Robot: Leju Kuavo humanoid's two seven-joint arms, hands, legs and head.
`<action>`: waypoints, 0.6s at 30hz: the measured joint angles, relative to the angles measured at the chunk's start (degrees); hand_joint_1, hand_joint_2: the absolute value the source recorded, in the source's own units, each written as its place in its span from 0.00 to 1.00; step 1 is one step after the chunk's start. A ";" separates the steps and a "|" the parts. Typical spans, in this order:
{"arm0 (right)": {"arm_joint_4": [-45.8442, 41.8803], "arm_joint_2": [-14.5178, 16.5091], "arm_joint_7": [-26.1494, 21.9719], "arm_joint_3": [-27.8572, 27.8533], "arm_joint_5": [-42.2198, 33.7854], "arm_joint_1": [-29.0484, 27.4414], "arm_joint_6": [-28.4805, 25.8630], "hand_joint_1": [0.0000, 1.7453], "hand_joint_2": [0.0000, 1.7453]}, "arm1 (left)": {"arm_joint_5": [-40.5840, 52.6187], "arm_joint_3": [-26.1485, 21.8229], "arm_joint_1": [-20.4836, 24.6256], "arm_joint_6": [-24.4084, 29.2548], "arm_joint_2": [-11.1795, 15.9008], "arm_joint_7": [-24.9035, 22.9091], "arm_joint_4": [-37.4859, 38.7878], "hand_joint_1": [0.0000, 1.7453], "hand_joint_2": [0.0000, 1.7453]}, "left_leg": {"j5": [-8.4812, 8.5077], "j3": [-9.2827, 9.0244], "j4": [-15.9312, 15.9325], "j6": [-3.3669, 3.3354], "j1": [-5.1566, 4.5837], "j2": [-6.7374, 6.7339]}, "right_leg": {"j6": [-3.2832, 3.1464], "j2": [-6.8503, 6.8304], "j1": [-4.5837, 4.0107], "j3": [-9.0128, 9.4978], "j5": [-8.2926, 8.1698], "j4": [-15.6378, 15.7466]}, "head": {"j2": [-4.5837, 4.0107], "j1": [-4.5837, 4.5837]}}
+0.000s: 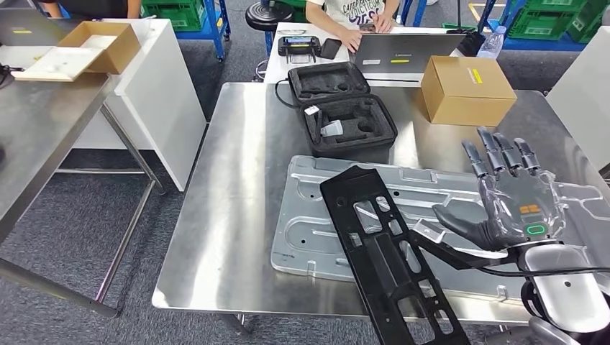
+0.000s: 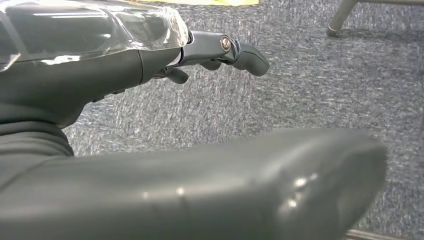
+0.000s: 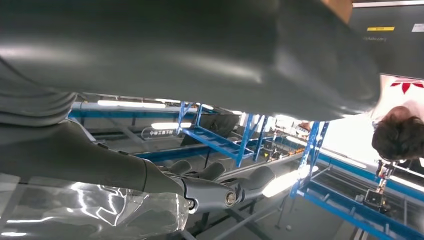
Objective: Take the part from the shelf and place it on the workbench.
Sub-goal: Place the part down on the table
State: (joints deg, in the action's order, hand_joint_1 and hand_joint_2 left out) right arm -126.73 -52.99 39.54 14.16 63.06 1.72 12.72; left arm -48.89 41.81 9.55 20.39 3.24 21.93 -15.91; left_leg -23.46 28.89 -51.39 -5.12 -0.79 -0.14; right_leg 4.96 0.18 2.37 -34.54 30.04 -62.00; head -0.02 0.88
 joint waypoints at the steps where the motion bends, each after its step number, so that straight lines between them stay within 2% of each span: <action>1: 0.00 0.01 0.00 -0.08 0.00 -0.11 -0.10 0.00 0.00 | -0.04 -0.03 -0.06 0.00 -0.01 -0.02 0.00 0.00 0.00 | 0.03 0.05 -0.02 -0.07 -0.02 -0.01 | 0.06 0.00 -0.06 -1.98 1.86 -4.29 | 0.00 0.04; 2: 0.00 0.03 0.00 -0.09 0.00 -0.28 -0.19 0.00 0.00 | -0.09 -0.04 -0.15 0.01 -0.02 -0.03 0.00 0.00 0.00 | 0.03 0.08 -0.04 -0.09 -0.04 -0.02 | 0.16 0.00 -0.10 -3.42 2.79 -7.40 | 0.00 0.07; 3: 0.00 0.04 0.00 -0.11 0.00 -0.43 -0.28 0.00 0.00 | -0.12 -0.05 -0.25 0.01 -0.02 -0.04 0.00 0.00 0.00 | 0.02 0.06 -0.07 -0.07 -0.02 -0.01 | 0.27 0.00 -0.09 -3.89 2.60 -8.43 | 0.00 0.08; 4: 0.00 0.05 0.00 -0.15 0.00 -0.55 -0.38 0.00 0.00 | -0.13 -0.06 -0.32 0.01 -0.03 -0.05 0.00 0.00 0.00 | -0.02 0.02 -0.12 -0.01 0.06 0.00 | 0.38 -0.02 -0.03 -3.14 1.29 -6.92 | 0.00 0.09; 6: -0.01 0.10 0.00 -0.32 0.00 -0.61 -0.62 0.00 0.00 | -0.13 -0.09 -0.37 0.07 -0.04 -0.05 0.00 0.00 0.00 | -0.33 -0.03 -0.55 0.44 0.19 0.04 | 0.77 -0.15 0.28 1.03 -2.67 1.35 | 0.00 0.13; 7: -0.02 0.14 0.00 -0.40 0.00 -0.61 -0.75 0.00 0.00 | -0.13 -0.13 -0.34 0.15 -0.03 -0.05 0.00 0.00 0.00 | -0.61 0.05 -0.93 0.77 0.12 0.08 | 0.75 -0.12 0.39 3.00 -4.10 5.28 | 0.00 0.18; 8: -0.04 0.19 0.00 -0.49 -0.01 -0.66 -0.86 0.00 0.00 | -0.13 -0.17 -0.29 0.32 -0.02 -0.05 0.00 0.00 0.00 | -0.85 0.17 -1.22 1.07 -0.03 0.11 | 0.58 -0.08 0.49 4.23 -4.84 7.81 | 0.00 0.19; 9: -0.06 0.23 0.00 -0.53 -0.01 -0.71 -0.93 0.00 0.00 | -0.13 -0.22 -0.26 0.48 -0.01 -0.05 0.00 0.00 0.00 | -1.01 0.28 -1.40 1.28 -0.20 0.12 | 0.27 -0.01 0.49 4.64 -4.94 8.80 | 0.00 0.19; 12: -0.12 0.37 0.00 -0.62 -0.03 -0.77 -1.10 0.00 0.00 | -0.11 -0.28 -0.23 0.72 -0.03 -0.05 0.00 0.00 0.00 | -1.65 0.64 -2.24 1.78 0.02 0.11 | -0.84 0.12 0.41 4.35 -4.99 8.70 | 0.00 0.11; 13: -0.18 0.41 0.00 -0.66 -0.04 -0.74 -1.14 0.00 0.00 | -0.10 -0.28 -0.20 0.75 -0.04 -0.05 0.00 0.00 0.00 | -2.74 1.30 -3.85 2.11 0.20 0.11 | -1.12 0.10 0.44 4.29 -5.07 8.70 | 0.00 0.10; 14: -0.26 0.43 0.00 -0.72 -0.05 -0.71 -1.17 0.00 0.00 | -0.10 -0.29 -0.17 0.79 -0.04 -0.05 0.00 0.00 0.00 | -4.48 2.55 -6.77 2.50 0.35 0.11 | -1.33 0.09 0.48 4.20 -5.16 8.72 | 0.00 0.08; 16: -0.42 0.43 0.00 -0.85 -0.07 -0.69 -1.23 0.00 0.00 | -0.10 -0.31 -0.16 0.85 -0.06 -0.08 0.00 0.00 0.00 | -8.61 6.42 -15.27 3.03 0.51 0.11 | -1.51 0.07 0.46 3.99 -5.23 8.71 | 0.00 0.05; 17: -0.45 0.45 0.00 -0.89 -0.08 -0.68 -1.26 0.00 0.00 | -0.10 -0.31 -0.20 0.86 -0.08 -0.09 0.00 0.00 0.00 | -9.85 8.09 -18.80 3.12 0.57 0.11 | -1.53 0.07 0.45 3.93 -5.24 8.70 | 0.00 0.04; 18: -0.48 0.46 0.00 -0.90 -0.09 -0.67 -1.27 0.00 0.00 | -0.09 -0.31 -0.25 0.87 -0.10 -0.10 0.00 0.00 0.00 | -9.98 8.88 -20.34 3.05 0.60 0.12 | -1.53 0.07 0.40 3.91 -5.24 8.69 | 0.00 0.04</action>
State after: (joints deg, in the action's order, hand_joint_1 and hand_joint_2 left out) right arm -127.20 -52.53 39.54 13.26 62.96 1.05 11.45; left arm -48.99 41.50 9.30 21.26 3.14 21.83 -15.91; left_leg -33.45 37.77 -71.73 -2.06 -0.19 -0.03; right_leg 3.43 0.25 2.77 -30.62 24.80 -53.31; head -0.02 0.92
